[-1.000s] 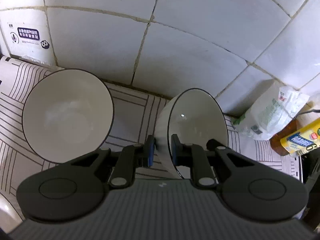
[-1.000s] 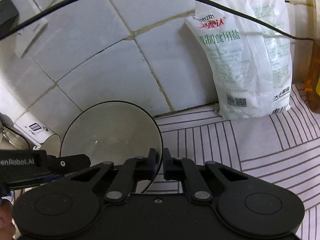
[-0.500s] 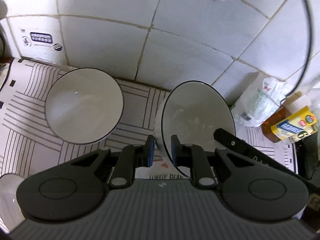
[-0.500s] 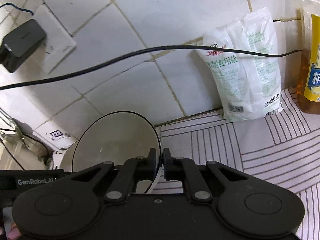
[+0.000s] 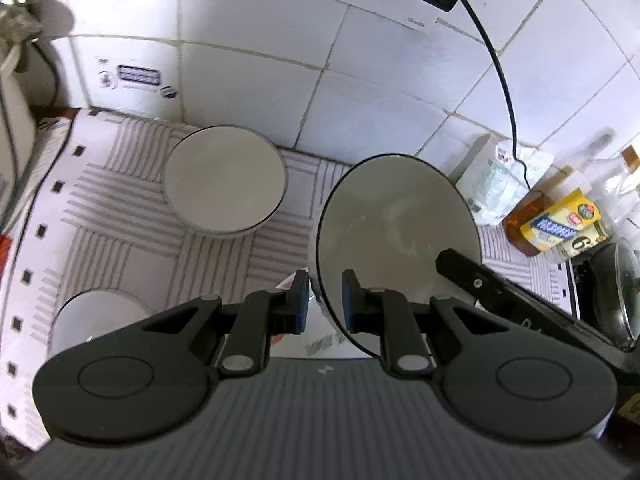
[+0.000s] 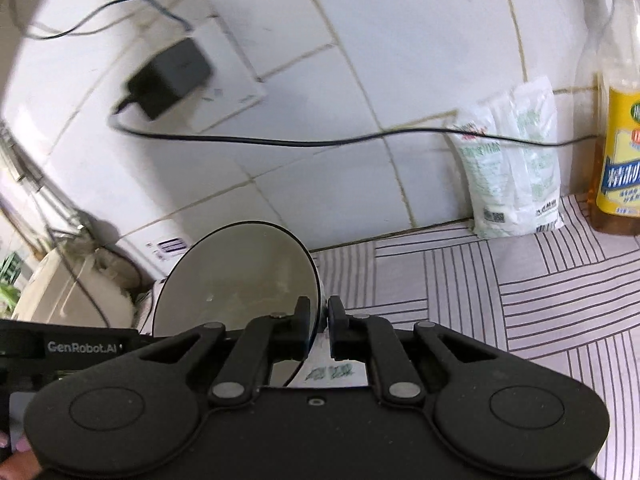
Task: Organize plates and bowls
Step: 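Carry the held bowl with the right gripper over the second white bowl, then lower the bowl into the second bowl and open the right gripper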
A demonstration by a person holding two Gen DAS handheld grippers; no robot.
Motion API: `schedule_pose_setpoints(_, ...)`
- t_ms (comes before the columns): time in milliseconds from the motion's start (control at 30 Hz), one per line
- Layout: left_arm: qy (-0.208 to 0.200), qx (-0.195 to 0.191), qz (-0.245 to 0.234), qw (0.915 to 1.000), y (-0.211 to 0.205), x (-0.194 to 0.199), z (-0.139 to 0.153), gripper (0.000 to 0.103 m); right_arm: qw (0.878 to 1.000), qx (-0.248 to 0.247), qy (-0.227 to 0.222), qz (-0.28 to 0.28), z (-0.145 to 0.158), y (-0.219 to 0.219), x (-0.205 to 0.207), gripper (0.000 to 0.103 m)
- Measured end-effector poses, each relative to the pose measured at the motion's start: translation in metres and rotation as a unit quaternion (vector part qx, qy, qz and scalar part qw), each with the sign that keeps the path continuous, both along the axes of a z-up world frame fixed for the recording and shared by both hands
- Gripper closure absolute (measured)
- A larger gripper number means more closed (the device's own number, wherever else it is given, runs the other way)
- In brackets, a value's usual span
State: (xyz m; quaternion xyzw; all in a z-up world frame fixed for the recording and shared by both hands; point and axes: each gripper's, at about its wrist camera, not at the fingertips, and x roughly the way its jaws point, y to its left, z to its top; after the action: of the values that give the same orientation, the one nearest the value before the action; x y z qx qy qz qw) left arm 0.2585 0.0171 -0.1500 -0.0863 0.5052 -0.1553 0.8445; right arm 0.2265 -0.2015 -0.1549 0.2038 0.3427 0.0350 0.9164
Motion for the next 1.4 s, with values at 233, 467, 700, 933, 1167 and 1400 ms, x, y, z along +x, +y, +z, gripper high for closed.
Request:
schedule_pose_setpoints(233, 0.019, 0.0, 0.014, 0.9997, 0.037, -0.029, 0.012, 0.087, 1.0, -0.008, 0.004, 0.02, 0.012, 0.033, -0.025, 0.09)
schedule_pose_setpoints(467, 0.028, 0.002, 0.024, 0.9993, 0.074, -0.051, 0.02, 0.087, 0.998, -0.02, 0.02, 0.047, 0.018, 0.068, -0.047, 0.089)
schedule_pose_setpoints(700, 0.04, -0.014, 0.048, 0.9979, 0.109, -0.071, 0.006, 0.087, 0.995, -0.065, 0.011, 0.078, 0.022, 0.107, -0.056, 0.089)
schedule_pose_setpoints(933, 0.059, 0.0, 0.068, 0.9959, 0.135, -0.078, -0.01, 0.087, 0.989, -0.093, 0.026, 0.113, 0.02, 0.142, -0.053, 0.089)
schedule_pose_setpoints(1167, 0.078, 0.026, 0.077, 0.9936, 0.156, -0.067, -0.034, 0.087, 0.977, -0.145, 0.025, 0.157, 0.002, 0.184, -0.04, 0.089)
schedule_pose_setpoints(1400, 0.121, 0.008, 0.08, 0.9893, 0.174, -0.055, -0.062, 0.087, 0.954, -0.199, 0.055, 0.217, -0.02, 0.206, 0.001, 0.09)
